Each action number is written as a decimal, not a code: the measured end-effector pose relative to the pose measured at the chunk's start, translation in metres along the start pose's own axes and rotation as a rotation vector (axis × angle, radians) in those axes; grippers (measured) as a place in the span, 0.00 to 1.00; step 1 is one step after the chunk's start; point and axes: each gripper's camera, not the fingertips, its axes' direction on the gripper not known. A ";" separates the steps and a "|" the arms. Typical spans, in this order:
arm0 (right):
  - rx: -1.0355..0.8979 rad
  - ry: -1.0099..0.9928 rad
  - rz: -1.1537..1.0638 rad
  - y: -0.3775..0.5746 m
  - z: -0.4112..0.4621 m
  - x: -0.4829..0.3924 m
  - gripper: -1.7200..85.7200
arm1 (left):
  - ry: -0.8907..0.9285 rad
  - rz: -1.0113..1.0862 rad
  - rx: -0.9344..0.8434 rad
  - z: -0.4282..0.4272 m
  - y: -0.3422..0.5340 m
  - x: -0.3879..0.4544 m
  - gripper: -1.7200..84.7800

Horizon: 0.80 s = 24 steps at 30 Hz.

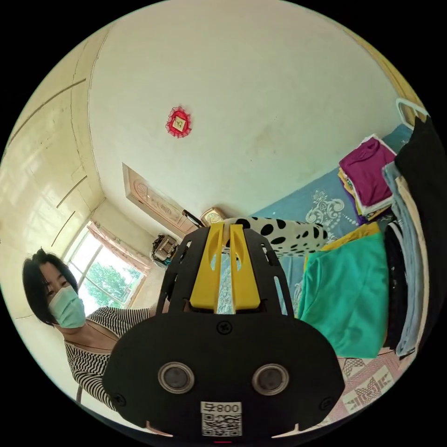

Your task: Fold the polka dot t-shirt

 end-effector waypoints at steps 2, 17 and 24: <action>-0.003 0.082 0.014 -0.007 -0.024 0.011 0.04 | -0.006 -0.015 -0.062 0.054 -0.007 -0.021 0.05; -0.244 0.521 0.331 0.049 -0.090 0.147 0.04 | -0.144 -0.278 -0.391 0.266 0.024 -0.177 0.05; -0.314 0.658 0.267 0.033 -0.101 0.141 0.04 | -0.213 -0.193 -0.479 0.321 0.015 -0.195 0.05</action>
